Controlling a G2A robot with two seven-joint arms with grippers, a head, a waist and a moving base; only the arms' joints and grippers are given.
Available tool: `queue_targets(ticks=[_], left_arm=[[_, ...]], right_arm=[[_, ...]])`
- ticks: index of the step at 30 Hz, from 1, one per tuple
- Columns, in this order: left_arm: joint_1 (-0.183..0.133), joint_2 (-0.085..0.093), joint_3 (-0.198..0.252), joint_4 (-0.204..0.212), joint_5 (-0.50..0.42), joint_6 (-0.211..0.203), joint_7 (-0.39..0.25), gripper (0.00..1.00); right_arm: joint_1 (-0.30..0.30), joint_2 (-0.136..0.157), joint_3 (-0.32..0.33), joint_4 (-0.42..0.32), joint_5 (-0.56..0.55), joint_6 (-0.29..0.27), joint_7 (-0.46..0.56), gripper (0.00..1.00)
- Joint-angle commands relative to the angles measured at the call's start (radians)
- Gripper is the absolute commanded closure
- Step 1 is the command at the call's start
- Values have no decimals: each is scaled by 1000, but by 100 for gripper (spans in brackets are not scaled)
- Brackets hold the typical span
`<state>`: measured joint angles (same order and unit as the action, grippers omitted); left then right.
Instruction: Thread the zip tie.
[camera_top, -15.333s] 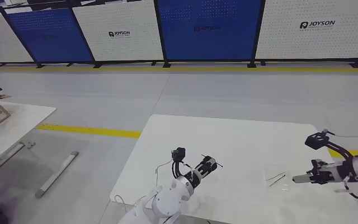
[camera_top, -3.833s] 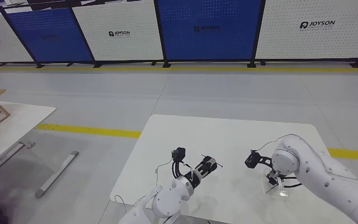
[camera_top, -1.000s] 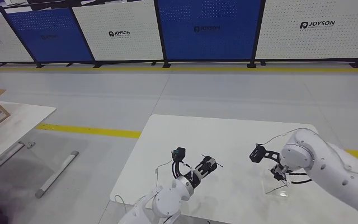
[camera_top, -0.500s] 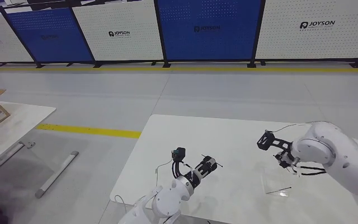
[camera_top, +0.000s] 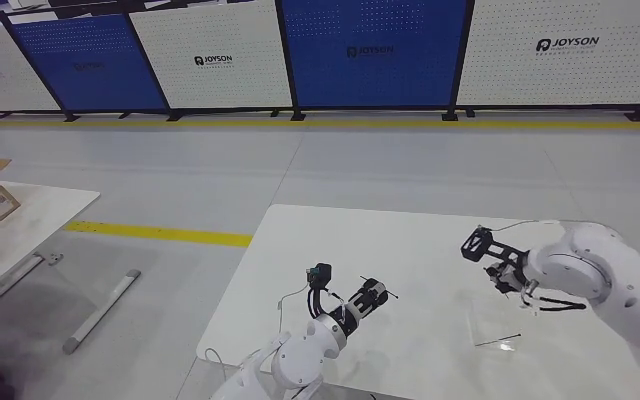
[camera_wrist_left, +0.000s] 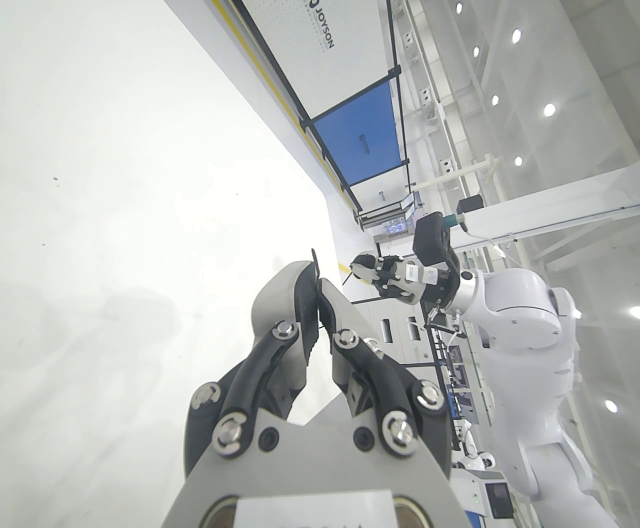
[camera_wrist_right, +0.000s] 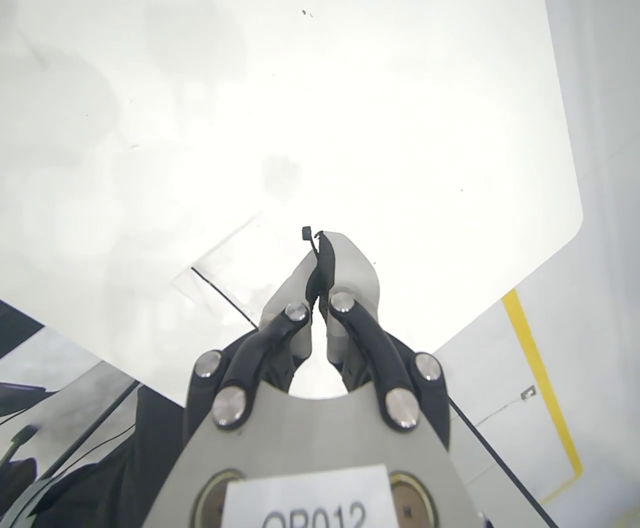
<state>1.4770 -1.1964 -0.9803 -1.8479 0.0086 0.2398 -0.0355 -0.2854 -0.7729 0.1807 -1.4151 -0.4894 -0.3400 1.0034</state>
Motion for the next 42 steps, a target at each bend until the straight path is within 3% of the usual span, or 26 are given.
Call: queue_targets(ticks=[1, 8, 13, 23, 27, 32, 35, 42], left_arm=[[0, 0, 0, 0, 0, 0, 0, 100], [0, 0, 0, 0, 0, 0, 0, 100], [0, 0, 0, 0, 0, 0, 0, 100], [0, 0, 0, 0, 0, 0, 0, 100], [0, 0, 0, 0, 0, 0, 0, 100], [0, 0, 0, 0, 0, 0, 0, 100], [0, 0, 0, 0, 0, 0, 0, 100], [0, 0, 0, 0, 0, 0, 0, 100]], right_arm=[[-28, 16, 20, -35, -8, 0, -123, 100], [-107, 109, 41, -127, -43, 0, -436, 100], [-118, 160, -11, -183, -25, 0, -610, 100], [-118, 160, -11, -183, -25, 0, -610, 100], [-154, 164, 19, -171, 38, 0, -718, 100], [-227, 180, 50, -151, 217, 0, -904, 100], [-248, 171, 52, -156, 284, 0, -929, 100], [-248, 171, 52, -156, 284, 0, -929, 100]])
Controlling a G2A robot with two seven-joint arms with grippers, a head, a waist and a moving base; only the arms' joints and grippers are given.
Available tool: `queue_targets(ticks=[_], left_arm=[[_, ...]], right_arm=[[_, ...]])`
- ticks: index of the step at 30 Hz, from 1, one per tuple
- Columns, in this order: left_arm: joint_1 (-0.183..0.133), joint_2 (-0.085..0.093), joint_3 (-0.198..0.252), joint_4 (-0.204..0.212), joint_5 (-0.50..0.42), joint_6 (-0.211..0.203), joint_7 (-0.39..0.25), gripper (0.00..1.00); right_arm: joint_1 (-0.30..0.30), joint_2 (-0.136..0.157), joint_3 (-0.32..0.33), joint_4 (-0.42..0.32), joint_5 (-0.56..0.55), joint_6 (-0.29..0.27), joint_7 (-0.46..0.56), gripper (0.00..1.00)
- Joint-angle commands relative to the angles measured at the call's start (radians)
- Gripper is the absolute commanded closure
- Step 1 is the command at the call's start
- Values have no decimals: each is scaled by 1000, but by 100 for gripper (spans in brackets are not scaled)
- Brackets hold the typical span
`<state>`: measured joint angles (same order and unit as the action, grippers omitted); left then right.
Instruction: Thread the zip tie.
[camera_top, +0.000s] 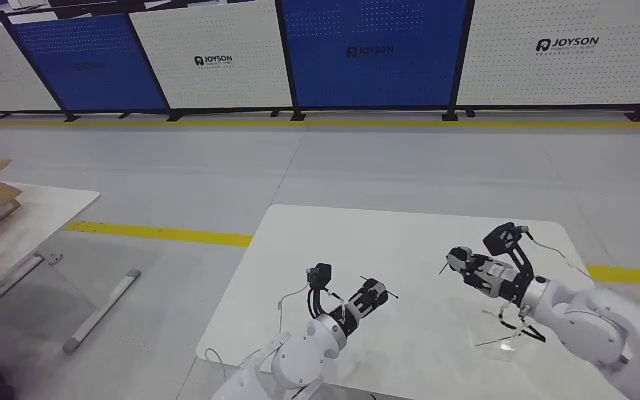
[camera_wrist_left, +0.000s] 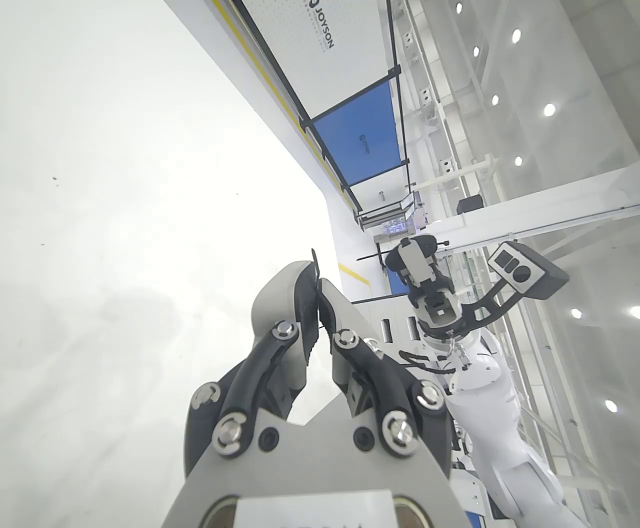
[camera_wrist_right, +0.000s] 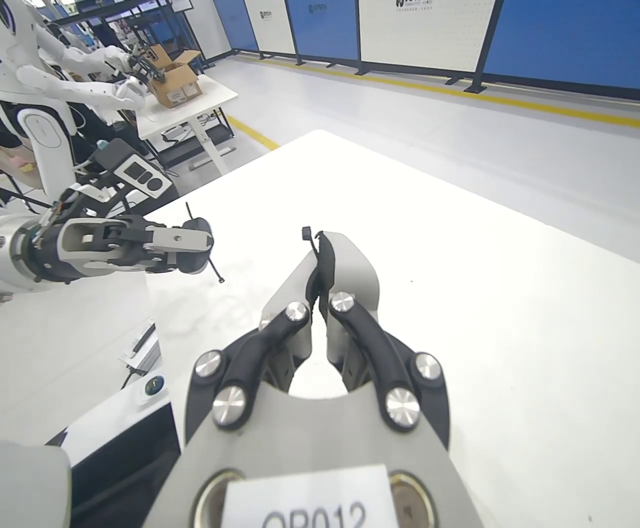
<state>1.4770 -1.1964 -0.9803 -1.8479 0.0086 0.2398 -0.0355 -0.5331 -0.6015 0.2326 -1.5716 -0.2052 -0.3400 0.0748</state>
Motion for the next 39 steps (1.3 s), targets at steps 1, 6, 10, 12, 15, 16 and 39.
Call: queue_targets(ticks=[1, 6, 10, 12, 15, 16, 39], left_arm=[[0, 0, 0, 0, 0, 0, 0, 100], [0, 0, 0, 0, 0, 0, 0, 100], [0, 0, 0, 0, 0, 0, 0, 100], [0, 0, 0, 0, 0, 0, 0, 100], [0, 0, 0, 0, 0, 0, 0, 100], [0, 0, 0, 0, 0, 0, 0, 100], [-75, -33, 87, 67, -1, -1, 69, 100]], right_arm=[[0, 0, 0, 0, 0, 0, 0, 100], [0, 0, 0, 0, 0, 0, 0, 100], [0, 0, 0, 0, 0, 0, 0, 100], [-20, -1, 15, -3, 11, 2, -36, 100], [-75, -2, 35, -29, 103, 0, -94, 100], [-83, -2, 42, -26, 121, 0, -95, 100], [-176, -43, 99, -5, 295, 0, -87, 100]])
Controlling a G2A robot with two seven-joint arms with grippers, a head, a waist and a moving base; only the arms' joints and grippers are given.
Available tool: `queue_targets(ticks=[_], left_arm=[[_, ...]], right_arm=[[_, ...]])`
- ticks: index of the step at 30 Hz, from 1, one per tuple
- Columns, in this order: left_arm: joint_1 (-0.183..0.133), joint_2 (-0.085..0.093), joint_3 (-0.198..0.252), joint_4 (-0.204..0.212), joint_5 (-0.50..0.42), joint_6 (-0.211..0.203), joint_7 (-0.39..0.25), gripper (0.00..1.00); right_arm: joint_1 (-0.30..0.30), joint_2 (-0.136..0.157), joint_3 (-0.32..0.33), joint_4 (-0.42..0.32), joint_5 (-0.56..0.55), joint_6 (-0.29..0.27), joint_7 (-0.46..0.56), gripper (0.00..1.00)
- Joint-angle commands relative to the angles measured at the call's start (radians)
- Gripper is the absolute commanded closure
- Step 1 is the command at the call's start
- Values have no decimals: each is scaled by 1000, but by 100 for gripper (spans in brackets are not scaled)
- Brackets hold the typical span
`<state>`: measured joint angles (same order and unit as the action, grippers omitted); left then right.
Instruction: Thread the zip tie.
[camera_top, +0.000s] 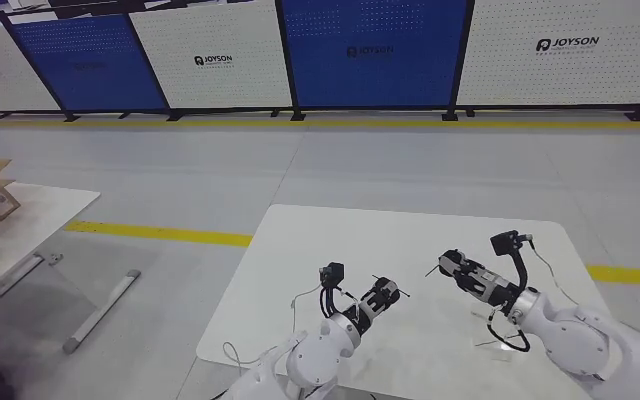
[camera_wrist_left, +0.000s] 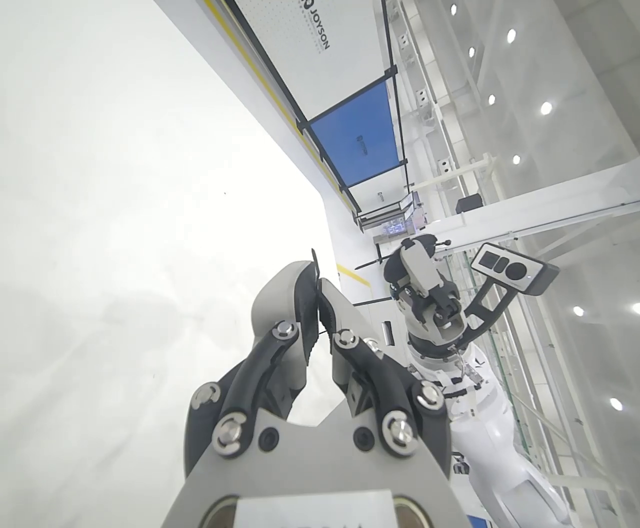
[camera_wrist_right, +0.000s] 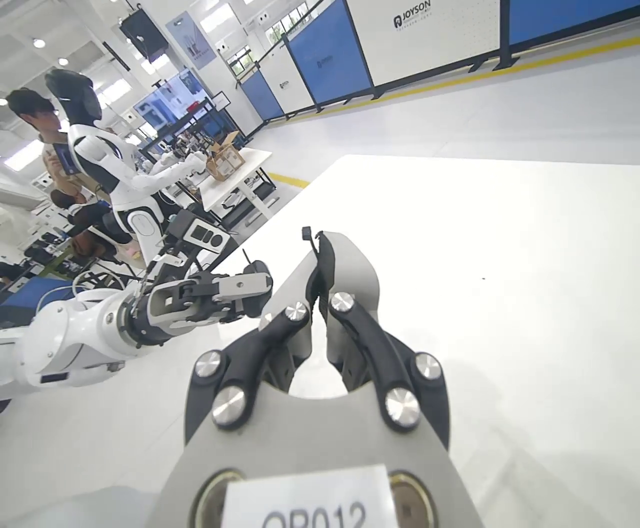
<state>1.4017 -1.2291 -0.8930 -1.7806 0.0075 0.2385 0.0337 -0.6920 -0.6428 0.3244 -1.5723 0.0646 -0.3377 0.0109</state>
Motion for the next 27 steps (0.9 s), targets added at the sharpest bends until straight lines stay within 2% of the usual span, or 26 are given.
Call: queue_targets(ticks=[1, 3, 5, 7, 9, 22, 27], left_arm=[[0, 0, 0, 0, 0, 0, 0, 100], [0, 0, 0, 0, 0, 0, 0, 100], [0, 0, 0, 0, 0, 0, 0, 100], [0, 0, 0, 0, 0, 0, 0, 100], [0, 0, 0, 0, 0, 0, 0, 100], [0, 0, 0, 0, 0, 0, 0, 100], [0, 0, 0, 0, 0, 0, 0, 100]], right_arm=[[-40, -4, 15, -16, 46, -2, -47, 100], [-73, -7, 26, -20, 52, 1, -90, 100], [-106, -12, 32, -43, 36, 37, -123, 100], [-127, -16, 41, -64, 31, 98, -141, 100], [-143, -18, 55, -90, 17, 227, -142, 100], [-143, -18, 55, -90, 17, 227, -142, 100], [-194, -22, 86, -105, 22, 196, -166, 100]])
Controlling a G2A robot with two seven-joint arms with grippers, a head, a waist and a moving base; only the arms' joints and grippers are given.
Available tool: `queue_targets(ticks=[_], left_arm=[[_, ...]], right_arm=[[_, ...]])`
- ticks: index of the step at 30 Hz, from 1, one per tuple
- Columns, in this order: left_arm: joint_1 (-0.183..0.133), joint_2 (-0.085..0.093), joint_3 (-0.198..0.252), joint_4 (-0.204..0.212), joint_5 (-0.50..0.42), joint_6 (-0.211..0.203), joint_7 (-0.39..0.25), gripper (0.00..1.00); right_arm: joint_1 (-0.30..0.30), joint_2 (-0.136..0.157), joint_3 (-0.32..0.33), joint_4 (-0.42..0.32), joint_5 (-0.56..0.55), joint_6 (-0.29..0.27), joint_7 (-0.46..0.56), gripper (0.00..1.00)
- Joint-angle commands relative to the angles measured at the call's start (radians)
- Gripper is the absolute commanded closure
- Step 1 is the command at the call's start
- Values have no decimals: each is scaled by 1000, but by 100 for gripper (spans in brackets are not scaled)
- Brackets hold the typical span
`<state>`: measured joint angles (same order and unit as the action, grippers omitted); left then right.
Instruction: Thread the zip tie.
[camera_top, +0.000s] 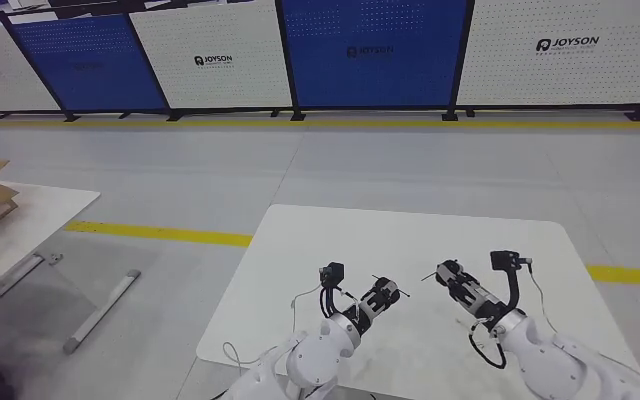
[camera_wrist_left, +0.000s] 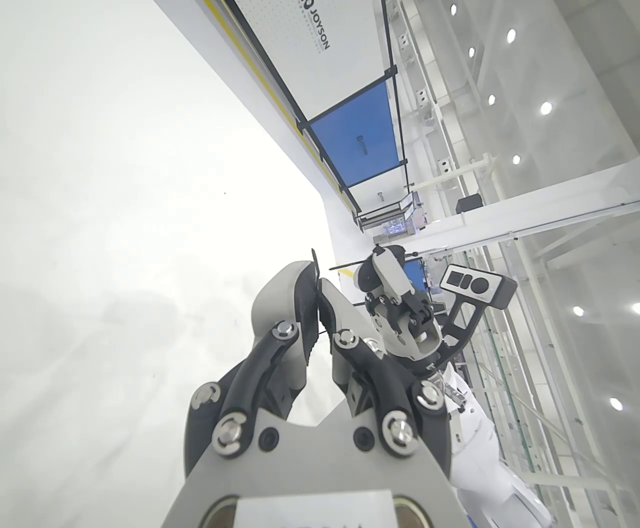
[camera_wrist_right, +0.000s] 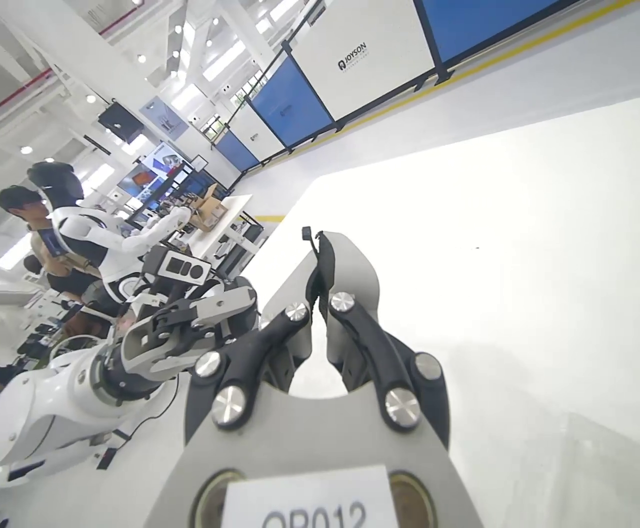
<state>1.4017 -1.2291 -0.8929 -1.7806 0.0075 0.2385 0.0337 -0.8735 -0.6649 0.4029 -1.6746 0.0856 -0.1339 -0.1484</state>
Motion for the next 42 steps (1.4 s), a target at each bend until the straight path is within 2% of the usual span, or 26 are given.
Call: queue_targets(ticks=[1, 4, 9, 10, 27, 28, 31, 34, 37, 42], left_arm=[[0, 0, 0, 0, 0, 0, 0, 100], [0, 0, 0, 0, 0, 0, 0, 100], [0, 0, 0, 0, 0, 0, 0, 100], [0, 0, 0, 0, 0, 0, 0, 100], [0, 0, 0, 0, 0, 0, 0, 100], [0, 0, 0, 0, 0, 0, 0, 100], [0, 0, 0, 0, 0, 0, 0, 100], [0, 0, 0, 0, 0, 0, 0, 100], [0, 0, 0, 0, 0, 0, 0, 100], [0, 0, 0, 0, 0, 0, 0, 100]], right_arm=[[-24, 1, 16, -6, 1, -11, -15, 100], [-65, 3, 42, -28, 7, 0, -38, 100], [-110, -7, 71, -66, 12, 86, -37, 100], [-117, -9, 76, -72, 13, 90, -36, 100], [-125, -12, 81, -77, 15, 78, -28, 100], [-129, -13, 87, -77, 10, 71, -23, 100], [-172, -6, 128, -71, 3, 2, -74, 100], [-244, 12, 175, -72, -12, -74, -148, 100], [-304, 20, 199, -81, -33, -100, -180, 100], [-344, -1, 203, -92, -74, -116, -237, 100]])
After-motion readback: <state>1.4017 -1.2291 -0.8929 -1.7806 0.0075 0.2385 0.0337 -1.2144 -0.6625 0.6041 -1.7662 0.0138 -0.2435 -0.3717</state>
